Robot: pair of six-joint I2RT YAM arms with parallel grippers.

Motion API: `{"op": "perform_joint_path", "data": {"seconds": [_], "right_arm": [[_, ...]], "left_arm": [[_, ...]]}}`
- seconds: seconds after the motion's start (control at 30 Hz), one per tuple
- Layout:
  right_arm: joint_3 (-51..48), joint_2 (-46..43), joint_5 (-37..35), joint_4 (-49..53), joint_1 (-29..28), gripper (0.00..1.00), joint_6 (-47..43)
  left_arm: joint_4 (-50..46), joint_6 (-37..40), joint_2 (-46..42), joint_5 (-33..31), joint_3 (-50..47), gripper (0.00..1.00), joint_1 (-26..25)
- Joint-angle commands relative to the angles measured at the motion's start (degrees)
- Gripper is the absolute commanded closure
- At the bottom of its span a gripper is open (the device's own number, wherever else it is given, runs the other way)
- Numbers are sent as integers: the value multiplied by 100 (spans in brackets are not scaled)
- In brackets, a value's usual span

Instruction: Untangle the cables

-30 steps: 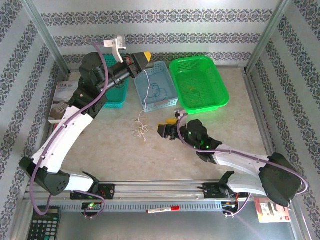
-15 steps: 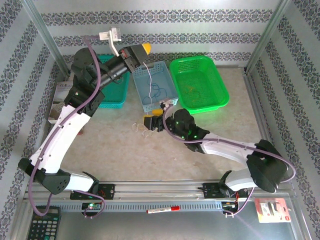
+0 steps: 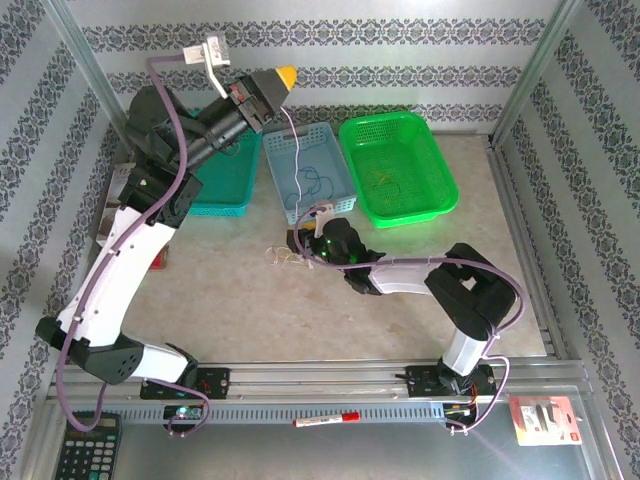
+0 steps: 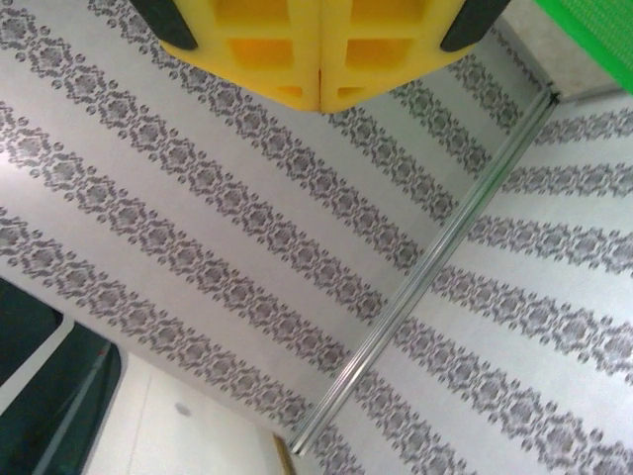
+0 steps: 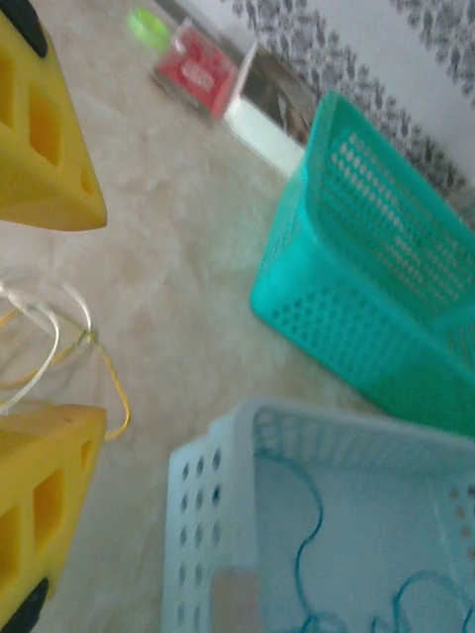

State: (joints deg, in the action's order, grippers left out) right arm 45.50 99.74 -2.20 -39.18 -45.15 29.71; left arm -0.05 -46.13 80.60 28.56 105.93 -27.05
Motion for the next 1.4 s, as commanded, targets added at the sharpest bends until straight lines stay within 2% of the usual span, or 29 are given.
{"op": "perform_joint_path", "data": {"seconds": [0.0, 0.23, 0.43, 0.7, 0.8, 1.17, 1.37], "right_arm": [[-475, 107, -439, -547, 94, 54, 339], [-1787, -329, -936, -922, 189, 53, 622], [-2397, -931, -917, -934, 225, 47, 638], [-2472, -2099, -330, -372, 232, 38, 500], [-2453, -2618, -311, 225, 242, 37, 457], [-2664, -4459, -281, 1721, 480, 35, 345], [-2722, -5002, -140, 2192, 665, 35, 351]], "left_arm": [[-194, 149, 56, 99, 645, 100, -82], [-812, 657, 437, -17, 1698, 100, -20], [-1098, 827, 724, -25, 2242, 100, 111], [-1507, 1426, 579, -419, 1756, 100, 209], [-1571, 1650, 468, -625, 1448, 100, 294], [-2077, 2794, 798, -1469, 1462, 100, 1065], [-1963, 3027, 1294, -1688, 1627, 100, 1738]]}}
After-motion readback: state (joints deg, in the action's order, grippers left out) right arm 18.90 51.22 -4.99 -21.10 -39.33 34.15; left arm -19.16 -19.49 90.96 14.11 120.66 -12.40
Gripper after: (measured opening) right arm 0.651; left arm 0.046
